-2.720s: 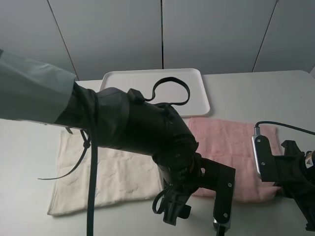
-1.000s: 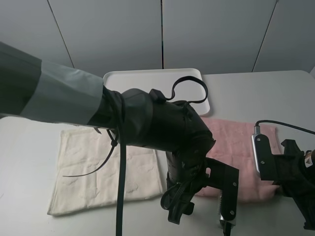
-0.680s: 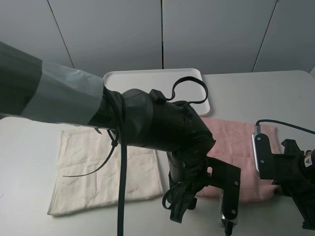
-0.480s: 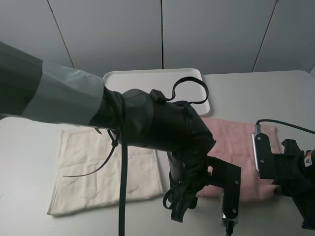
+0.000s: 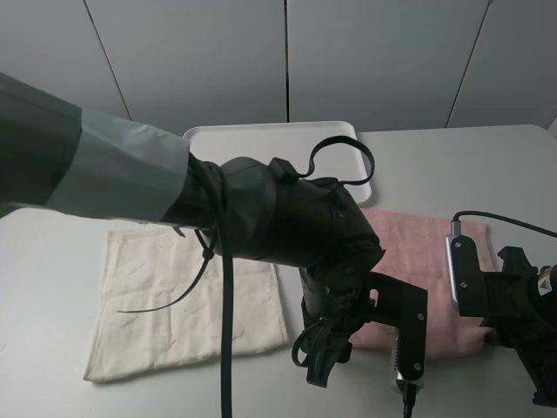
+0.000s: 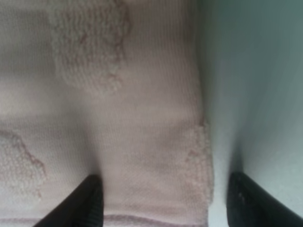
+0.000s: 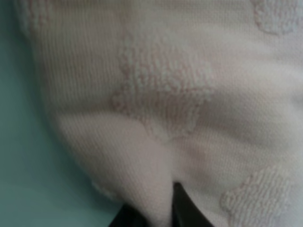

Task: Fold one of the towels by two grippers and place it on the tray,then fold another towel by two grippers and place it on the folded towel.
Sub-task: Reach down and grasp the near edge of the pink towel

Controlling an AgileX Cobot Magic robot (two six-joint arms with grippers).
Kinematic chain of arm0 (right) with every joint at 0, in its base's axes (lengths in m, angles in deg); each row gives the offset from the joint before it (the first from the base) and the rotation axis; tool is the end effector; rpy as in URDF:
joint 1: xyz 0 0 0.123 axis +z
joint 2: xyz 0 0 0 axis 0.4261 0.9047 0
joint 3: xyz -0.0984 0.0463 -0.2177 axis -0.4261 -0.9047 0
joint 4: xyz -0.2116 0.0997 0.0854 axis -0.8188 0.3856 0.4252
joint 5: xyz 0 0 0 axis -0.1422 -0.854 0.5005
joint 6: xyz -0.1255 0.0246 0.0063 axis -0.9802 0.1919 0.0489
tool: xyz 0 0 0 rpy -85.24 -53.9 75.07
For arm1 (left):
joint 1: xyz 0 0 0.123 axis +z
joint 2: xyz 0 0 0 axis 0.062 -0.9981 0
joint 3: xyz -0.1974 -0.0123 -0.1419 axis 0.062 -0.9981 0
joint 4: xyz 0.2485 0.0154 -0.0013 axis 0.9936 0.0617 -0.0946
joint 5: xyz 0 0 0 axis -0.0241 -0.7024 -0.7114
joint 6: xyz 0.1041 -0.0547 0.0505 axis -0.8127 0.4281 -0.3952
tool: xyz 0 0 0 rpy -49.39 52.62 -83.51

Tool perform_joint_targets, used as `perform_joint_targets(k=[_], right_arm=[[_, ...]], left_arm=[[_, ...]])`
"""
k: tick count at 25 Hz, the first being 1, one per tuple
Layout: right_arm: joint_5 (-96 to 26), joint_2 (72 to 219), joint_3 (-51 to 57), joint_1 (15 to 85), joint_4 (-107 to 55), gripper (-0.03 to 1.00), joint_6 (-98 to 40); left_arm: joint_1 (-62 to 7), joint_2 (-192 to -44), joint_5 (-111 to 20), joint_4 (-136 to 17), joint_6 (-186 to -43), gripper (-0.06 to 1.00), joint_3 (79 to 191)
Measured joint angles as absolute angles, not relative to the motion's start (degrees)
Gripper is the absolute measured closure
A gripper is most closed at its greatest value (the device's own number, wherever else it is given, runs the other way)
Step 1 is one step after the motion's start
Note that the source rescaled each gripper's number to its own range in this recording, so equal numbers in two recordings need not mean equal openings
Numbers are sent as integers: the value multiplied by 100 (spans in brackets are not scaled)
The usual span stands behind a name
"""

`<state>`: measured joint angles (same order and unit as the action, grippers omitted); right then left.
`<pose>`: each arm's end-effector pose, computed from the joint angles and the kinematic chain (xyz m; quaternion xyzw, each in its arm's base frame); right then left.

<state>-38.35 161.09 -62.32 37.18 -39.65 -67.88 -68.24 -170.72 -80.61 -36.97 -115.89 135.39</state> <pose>0.1613 0.0312 0.0151 -0.6389 0.7649 -0.0479 0.0665 0.1813 -0.3552 0.0248 0.7940 0.5987 0.0270 0.1023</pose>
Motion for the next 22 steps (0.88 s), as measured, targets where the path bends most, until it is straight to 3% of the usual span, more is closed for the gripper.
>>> perform_joint_targets(k=[3,6,9,13,20,22], right_arm=[[-3824,16109,-6232,3718,-3943,89,-6788],[-3824,16109,-6232,3718,-3923,89,-6788],[-3824,16109,-6232,3718,-3888,89,-6788],[-3813,16109,-6232,3718,-3878,89,-6788],[-3731,16109,-6241,3718,-3667,95,-6788],[-3706,16095,-6241,3718,-3477,95,-6788]], left_arm=[[-6824,-17072,-8026,-3682,-11578,30,13539],[-6824,-17092,-8014,-3682,-11567,56,13539],[-6824,-17097,-7974,-3668,-11567,74,13539],[-6824,-17105,-7887,-3656,-11567,82,13539],[-6824,-17105,-7912,-3643,-11505,84,13539],[-6824,-17105,-7941,-3643,-11432,90,13539]])
